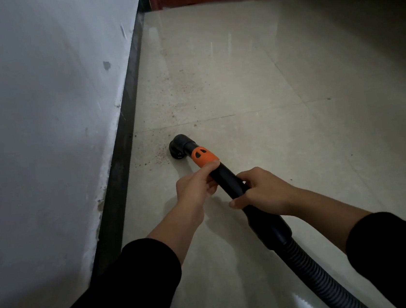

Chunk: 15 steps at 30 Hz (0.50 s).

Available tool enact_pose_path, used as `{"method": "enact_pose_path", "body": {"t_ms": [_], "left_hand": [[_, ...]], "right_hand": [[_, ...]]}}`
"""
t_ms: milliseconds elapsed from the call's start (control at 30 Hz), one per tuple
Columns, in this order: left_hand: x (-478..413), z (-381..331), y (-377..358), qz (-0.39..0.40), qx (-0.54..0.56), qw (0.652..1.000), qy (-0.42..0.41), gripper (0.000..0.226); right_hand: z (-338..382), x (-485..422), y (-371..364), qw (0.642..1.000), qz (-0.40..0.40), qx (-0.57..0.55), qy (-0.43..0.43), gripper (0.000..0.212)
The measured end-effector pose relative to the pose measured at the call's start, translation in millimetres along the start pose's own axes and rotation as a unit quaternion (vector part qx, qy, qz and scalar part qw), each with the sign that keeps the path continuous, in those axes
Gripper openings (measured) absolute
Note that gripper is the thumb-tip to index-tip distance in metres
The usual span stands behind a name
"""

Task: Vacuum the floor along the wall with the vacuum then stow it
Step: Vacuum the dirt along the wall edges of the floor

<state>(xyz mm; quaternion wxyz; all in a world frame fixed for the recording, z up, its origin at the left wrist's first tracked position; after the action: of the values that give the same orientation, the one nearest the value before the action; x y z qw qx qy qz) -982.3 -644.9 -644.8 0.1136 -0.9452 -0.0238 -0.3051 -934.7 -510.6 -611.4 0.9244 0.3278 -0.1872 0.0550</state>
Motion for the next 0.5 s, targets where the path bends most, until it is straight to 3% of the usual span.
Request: {"method": "enact_pose_path", "body": {"t_ms": [500], "left_hand": [[1, -1, 41, -0.043, -0.014, 0.999, -0.006, 0.026]], "right_hand": [[17, -6, -24, 0.998, 0.049, -0.001, 0.025, 0.018]]}}
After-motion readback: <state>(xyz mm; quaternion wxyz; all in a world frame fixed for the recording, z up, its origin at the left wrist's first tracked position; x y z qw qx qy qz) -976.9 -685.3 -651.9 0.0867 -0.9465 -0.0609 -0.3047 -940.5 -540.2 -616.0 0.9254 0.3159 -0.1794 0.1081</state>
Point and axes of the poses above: each hand's wrist, its own x-axis away from the middle knuckle, its own y-axis out of the back of the hand, z = x × y, the point moved 5 cm from there along -x, towards the middle knuckle, and after that the axes turned 2 degrees about -z, right-handed, at the moved point
